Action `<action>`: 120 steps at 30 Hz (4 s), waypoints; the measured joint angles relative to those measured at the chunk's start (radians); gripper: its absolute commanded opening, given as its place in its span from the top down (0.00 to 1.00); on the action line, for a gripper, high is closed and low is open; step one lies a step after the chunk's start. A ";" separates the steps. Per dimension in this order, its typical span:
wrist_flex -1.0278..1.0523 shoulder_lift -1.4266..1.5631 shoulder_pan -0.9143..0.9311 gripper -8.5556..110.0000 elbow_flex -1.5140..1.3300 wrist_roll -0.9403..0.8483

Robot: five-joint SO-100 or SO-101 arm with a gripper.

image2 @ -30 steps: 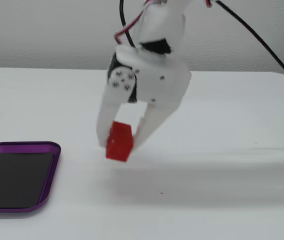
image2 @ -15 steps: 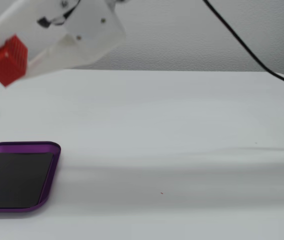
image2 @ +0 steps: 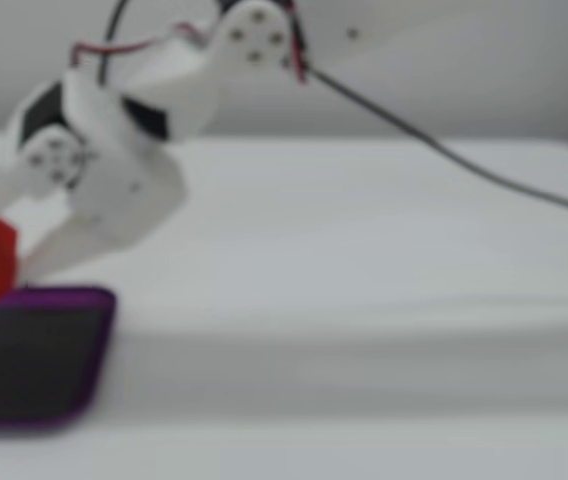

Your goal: Pick up the cube and place it in the box.

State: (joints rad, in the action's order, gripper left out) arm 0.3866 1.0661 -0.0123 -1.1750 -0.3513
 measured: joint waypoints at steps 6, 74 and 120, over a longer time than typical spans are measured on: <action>0.000 -0.006 0.000 0.93 0.002 0.000; 1.000 1.563 0.003 0.82 -0.641 0.127; 0.856 2.276 0.140 0.93 -1.910 0.291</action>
State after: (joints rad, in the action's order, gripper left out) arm 1.2425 3.3425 0.1273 -3.0848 -0.0598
